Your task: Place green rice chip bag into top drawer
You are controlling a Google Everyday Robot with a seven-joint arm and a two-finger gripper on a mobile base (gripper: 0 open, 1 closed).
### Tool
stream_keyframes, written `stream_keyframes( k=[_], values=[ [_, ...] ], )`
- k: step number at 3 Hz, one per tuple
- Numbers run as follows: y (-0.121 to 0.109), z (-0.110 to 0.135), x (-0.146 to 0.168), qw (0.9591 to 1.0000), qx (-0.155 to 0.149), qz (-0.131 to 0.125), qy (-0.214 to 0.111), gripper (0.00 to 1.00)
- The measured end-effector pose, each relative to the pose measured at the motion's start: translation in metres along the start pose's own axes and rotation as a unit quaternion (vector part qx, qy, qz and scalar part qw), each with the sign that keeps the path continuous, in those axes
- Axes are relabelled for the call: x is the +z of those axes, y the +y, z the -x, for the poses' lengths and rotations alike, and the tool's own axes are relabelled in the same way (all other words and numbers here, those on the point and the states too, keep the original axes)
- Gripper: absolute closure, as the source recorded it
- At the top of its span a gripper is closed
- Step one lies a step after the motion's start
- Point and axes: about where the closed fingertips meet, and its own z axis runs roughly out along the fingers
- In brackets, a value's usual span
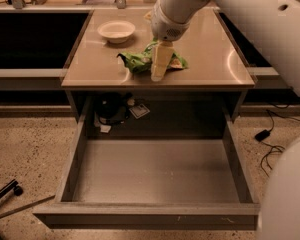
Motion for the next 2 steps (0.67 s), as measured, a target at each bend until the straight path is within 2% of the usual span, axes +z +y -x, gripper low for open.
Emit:
stream_keyframes(
  k=[2],
  values=[
    [-0.037, -0.019, 0.065, 0.9984, 0.003, 0.001, 0.056, 0.00]
  ],
)
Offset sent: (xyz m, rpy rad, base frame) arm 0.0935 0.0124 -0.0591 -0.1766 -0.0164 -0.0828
